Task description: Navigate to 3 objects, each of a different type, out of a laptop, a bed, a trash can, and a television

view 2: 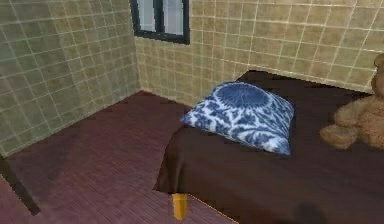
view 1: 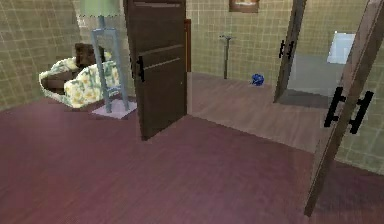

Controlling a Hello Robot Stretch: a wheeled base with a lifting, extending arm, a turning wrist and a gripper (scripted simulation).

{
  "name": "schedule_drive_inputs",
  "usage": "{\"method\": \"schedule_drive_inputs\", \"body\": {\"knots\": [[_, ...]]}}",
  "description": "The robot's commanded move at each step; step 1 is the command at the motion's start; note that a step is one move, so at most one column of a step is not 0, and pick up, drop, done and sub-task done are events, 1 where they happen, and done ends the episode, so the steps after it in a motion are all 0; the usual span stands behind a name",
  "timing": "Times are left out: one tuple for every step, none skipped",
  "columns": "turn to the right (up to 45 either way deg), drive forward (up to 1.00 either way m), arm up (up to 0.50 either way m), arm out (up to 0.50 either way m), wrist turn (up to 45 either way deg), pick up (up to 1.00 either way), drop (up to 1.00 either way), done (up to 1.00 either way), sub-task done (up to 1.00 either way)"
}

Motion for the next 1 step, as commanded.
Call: {"method": "schedule_drive_inputs", "body": {"knots": [[0.0, 1.0, 0.0, 0.0, 0.0, 0.0, 0.0, 0.0, 0.0]]}}
